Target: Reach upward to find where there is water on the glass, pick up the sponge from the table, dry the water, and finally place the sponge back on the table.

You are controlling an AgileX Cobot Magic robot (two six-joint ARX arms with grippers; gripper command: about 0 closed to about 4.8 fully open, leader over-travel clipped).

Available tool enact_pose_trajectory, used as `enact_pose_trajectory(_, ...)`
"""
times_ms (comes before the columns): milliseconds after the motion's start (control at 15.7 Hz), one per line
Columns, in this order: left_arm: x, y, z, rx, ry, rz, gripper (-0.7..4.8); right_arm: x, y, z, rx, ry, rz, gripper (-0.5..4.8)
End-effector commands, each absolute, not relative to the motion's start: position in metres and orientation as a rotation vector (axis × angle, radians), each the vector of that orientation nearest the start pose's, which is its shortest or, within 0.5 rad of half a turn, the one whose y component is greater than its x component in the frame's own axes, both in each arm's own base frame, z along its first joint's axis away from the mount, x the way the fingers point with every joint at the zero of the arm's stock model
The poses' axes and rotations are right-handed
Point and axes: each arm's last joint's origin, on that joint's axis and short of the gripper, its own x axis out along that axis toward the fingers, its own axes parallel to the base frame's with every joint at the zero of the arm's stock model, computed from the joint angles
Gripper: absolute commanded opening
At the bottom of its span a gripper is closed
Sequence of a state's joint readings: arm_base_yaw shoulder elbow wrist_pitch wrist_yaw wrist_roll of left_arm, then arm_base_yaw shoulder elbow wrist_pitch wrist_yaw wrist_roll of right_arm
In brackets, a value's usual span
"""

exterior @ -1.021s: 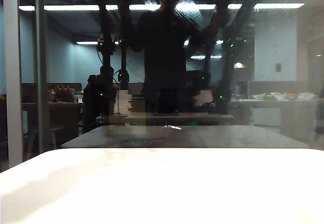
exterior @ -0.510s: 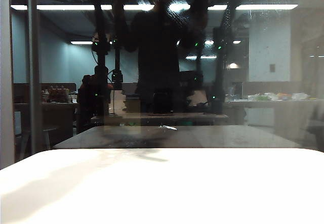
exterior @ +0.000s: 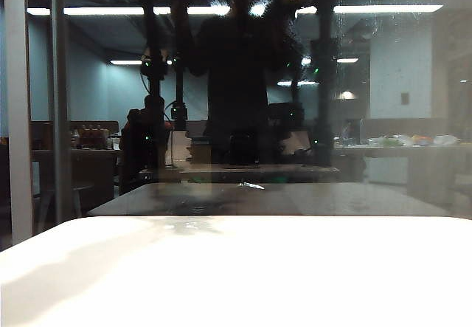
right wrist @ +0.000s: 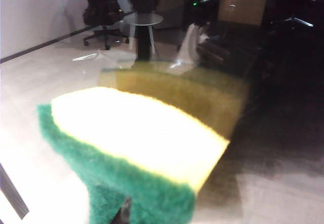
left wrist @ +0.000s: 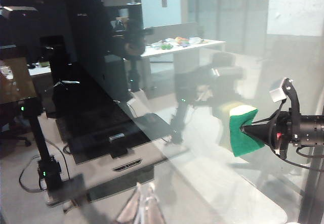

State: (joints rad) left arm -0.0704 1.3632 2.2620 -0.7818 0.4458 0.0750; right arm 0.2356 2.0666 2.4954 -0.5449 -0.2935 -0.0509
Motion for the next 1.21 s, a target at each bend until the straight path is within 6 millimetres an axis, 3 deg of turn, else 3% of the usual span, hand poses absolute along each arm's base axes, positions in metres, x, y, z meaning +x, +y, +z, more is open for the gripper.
enact_pose_trajectory(64,0.16,-0.024,0.604,0.102,-0.154,-0.513,-0.05,0.419,0.109,0.488,-0.092,0.078,0.475,-0.09)
enact_pose_trajectory(383,0.16,-0.024,0.604,0.1,-0.15,-0.514,-0.05,0.384,0.085,0.525,-0.161,-0.011,0.382,-0.08)
enact_pose_trajectory(574,0.16,-0.024,0.604,0.098,-0.149,-0.518,-0.04,0.361,0.054,0.547,-0.161,-0.055,0.307,-0.08)
enact_pose_trajectory(893,0.16,-0.024,0.604,0.096,-0.149,-0.54,-0.05,0.301,0.003,0.586,-0.153,-0.135,0.16,-0.09)
enact_pose_trajectory(1021,0.16,-0.024,0.604,0.096,-0.15,-0.54,-0.05,0.278,-0.007,0.596,-0.145,-0.149,0.126,-0.09)
enact_pose_trajectory(1212,0.16,-0.024,0.604,0.096,-0.149,-0.54,-0.05,0.251,-0.005,0.605,-0.145,-0.162,0.126,-0.09)
